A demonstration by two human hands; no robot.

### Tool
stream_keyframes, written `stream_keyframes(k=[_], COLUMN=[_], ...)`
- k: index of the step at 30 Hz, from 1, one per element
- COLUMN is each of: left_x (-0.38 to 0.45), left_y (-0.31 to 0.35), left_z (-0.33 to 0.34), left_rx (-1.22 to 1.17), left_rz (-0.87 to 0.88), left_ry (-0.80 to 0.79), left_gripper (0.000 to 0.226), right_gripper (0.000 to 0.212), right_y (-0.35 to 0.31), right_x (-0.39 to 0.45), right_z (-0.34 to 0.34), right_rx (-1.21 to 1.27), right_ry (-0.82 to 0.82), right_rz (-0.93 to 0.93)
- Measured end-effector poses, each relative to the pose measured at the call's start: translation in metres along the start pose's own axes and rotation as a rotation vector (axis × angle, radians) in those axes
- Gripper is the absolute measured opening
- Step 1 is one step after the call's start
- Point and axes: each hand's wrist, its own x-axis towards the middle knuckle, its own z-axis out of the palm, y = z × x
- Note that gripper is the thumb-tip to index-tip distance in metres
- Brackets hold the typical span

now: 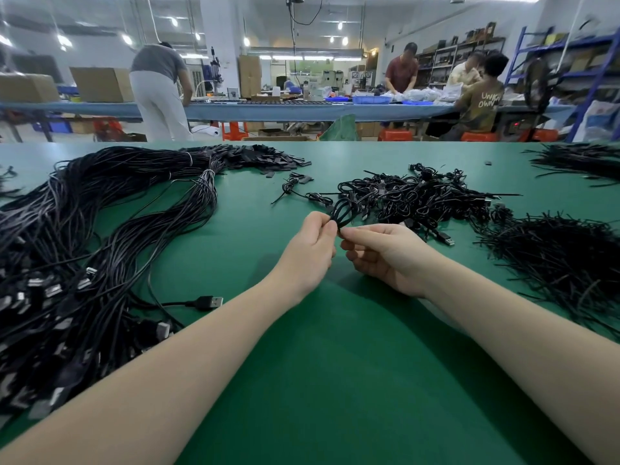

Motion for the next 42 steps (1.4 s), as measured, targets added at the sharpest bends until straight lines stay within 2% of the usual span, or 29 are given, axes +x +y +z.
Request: stream_keyframes(k=[5,11,14,19,23,26,30,33,35,38,42], left_x=[-0.001,0.004,0.005,0.003,0.003,0.000,-0.001,-0.006,-0.007,-0.006,-0.003], left_y=[0.000,0.005,0.003,-0.001,0.011,0.016,0.013,0.016,0.014,0.013,0.010], left_z=[0.002,-0.007,-0.007,0.000,-0.002,-0.005,0.001,0.000,0.001,0.001,-0.007], left_rx=[0.068,0.026,0.035,0.082,0.048,-0.004,0.014,-0.054,-0.104,-0.184,-0.276], left_rz=[0.046,0.032,0.031,-0.045,-0.204,-0.206,-0.020,0.127,0.168,0.124,-0.069], left_ry=[-0.020,-0.116,-0.083,0.024,0.014,0.003,0.124,0.029,0.020,0.083,0.027], left_gripper=[0.017,0.019,0.019,0.017,0.041,0.054,0.044,0.042,0.034,0.025,0.037], right_gripper=[0.006,0.006,0.005,0.009,0.006,0.007,0.008,0.013,0.012,0.008,0.006], right_y=[-0.004,-0.009,-0.007,-0.002,0.002,0.004,0.006,0.009,0.009,0.008,0.008], right_x=[-0.004,-0.004,-0.002,0.001,-0.003,-0.003,-0.002,-0.001,0.000,-0.002,-0.005], right_z=[-0.002,-0.006,-0.004,0.003,0.009,0.007,-0.001,0.001,0.004,0.004,0.004], right_rx=[-0.065,-0.003,-0.165,-0.674,-0.935,-0.981,-1.010,-1.021,-1.015,-1.013,-1.067], right_ry=[-0.004,-0.026,0.039,0.235,0.323,0.398,0.400,0.398,0.399,0.372,0.309], right_rz=[0.012,0.038,-0.071,-0.427,-0.640,-0.708,-0.781,-0.863,-0.894,-0.916,-0.916])
